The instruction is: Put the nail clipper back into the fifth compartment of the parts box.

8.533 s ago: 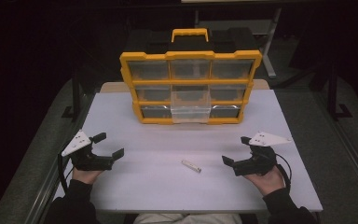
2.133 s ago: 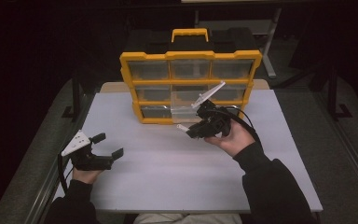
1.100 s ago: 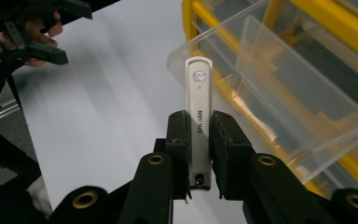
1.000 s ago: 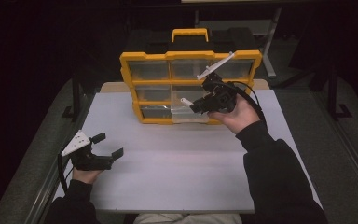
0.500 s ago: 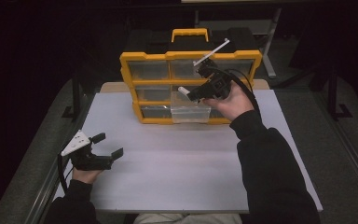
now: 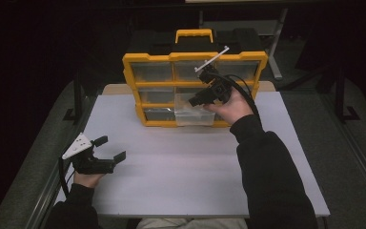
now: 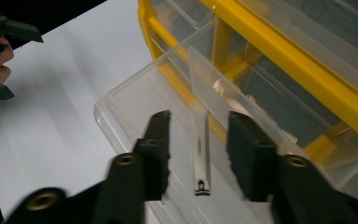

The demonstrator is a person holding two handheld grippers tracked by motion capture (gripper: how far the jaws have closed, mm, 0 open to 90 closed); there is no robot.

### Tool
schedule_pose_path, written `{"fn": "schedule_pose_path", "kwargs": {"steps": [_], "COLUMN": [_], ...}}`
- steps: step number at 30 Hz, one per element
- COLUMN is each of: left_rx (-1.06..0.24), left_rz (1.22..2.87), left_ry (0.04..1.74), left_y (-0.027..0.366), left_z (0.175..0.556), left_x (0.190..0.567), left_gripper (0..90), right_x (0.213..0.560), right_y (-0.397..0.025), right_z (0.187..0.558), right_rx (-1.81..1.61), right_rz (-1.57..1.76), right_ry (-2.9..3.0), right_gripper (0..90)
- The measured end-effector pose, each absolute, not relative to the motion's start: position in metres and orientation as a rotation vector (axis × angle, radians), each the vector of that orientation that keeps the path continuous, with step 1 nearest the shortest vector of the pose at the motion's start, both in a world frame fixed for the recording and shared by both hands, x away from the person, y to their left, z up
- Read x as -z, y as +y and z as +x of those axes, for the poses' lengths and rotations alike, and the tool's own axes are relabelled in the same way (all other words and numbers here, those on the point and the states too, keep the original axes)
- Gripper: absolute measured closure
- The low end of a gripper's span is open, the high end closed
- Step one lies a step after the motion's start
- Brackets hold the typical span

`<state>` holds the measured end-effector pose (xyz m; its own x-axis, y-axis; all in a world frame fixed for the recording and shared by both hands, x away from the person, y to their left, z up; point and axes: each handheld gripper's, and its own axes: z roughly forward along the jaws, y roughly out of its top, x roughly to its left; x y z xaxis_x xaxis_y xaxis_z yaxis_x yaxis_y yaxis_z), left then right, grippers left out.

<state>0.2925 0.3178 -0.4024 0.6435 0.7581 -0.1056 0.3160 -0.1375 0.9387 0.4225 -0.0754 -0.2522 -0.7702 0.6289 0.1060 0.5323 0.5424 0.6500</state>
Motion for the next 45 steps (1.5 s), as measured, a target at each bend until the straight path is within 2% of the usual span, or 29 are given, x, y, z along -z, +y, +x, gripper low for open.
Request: {"fn": "schedule_pose_path", "kwargs": {"steps": [9, 11, 12, 15, 18, 19, 45], "left_rx": [-0.482, -0.482, -0.481, -0.481, -0.479, -0.479, -0.482], "left_rz": [1.734, 1.732, 1.731, 1.733, 1.733, 1.733, 1.739], "left_ry": [0.879, 0.878, 0.88, 0.879, 0.879, 0.877, 0.877], "left_y": [0.317, 0.317, 0.317, 0.317, 0.317, 0.317, 0.317], "left_z": [0.293, 0.293, 0.293, 0.293, 0.293, 0.293, 0.293], "left_x": [0.403, 0.403, 0.403, 0.403, 0.403, 0.403, 0.403], "left_gripper": [0.0, 0.0, 0.0, 0.0, 0.0, 0.0, 0.0], "right_x": [0.257, 0.257, 0.258, 0.259, 0.259, 0.258, 0.269], "right_y": [-0.085, -0.086, -0.088, -0.09, -0.091, -0.091, -0.141], "right_z": [0.419, 0.418, 0.417, 0.415, 0.411, 0.41, 0.388], "right_rx": [-1.057, -1.054, -1.046, -1.067, -1.078, -1.075, -1.247], "right_rz": [1.028, 1.026, 1.028, 1.019, 1.022, 1.019, 1.041], "right_ry": [2.593, 2.591, 2.579, 2.575, 2.549, 2.544, 2.438], "right_gripper": [26.1, 23.4, 16.7, 13.3, 1.4, 0.0, 0.0]}}
